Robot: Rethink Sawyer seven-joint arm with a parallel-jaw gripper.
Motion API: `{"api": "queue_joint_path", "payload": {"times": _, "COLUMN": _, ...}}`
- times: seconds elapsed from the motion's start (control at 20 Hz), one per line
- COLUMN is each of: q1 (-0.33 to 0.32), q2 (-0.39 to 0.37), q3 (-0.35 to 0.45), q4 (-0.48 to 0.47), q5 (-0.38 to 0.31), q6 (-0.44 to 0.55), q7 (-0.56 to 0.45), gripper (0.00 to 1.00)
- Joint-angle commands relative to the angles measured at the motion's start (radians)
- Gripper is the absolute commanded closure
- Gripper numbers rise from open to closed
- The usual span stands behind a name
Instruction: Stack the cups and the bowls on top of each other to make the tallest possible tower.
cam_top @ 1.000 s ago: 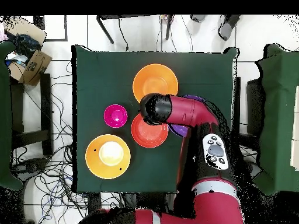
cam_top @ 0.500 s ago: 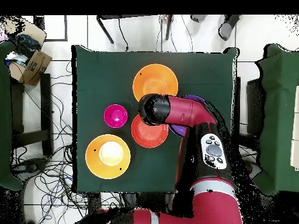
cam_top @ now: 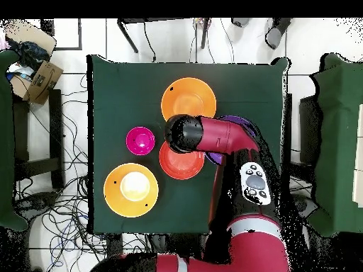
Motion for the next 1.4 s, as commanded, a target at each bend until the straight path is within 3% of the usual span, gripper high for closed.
{"api": "queue_joint_path", "payload": {"times": 0.05, "q1": 0.044, "q2": 0.029, "q3": 0.072, "q4": 0.070, "q5": 0.025, "q6": -0.046, "q7": 0.138, "gripper": 0.00}}
{"api": "queue_joint_path", "payload": {"times": 0.45, "q1": 0.090, "q2": 0.052, "q3": 0.057, "q4": 0.047, "q5": 0.079, "q6": -0.050, "q7": 0.206, "gripper": 0.00}}
{"api": "queue_joint_path", "payload": {"times": 0.9, "q1": 0.204, "q2": 0.135, "q3": -0.032, "q4": -0.105, "q5": 0.152, "q6": -0.005, "q7": 0.291, "gripper": 0.00}}
{"api": "queue_joint_path", "payload": {"times": 1.4, "q1": 0.221, "q2": 0.191, "q3": -0.051, "q4": -0.170, "q5": 0.161, "q6": -0.029, "q7": 0.312, "gripper": 0.00}}
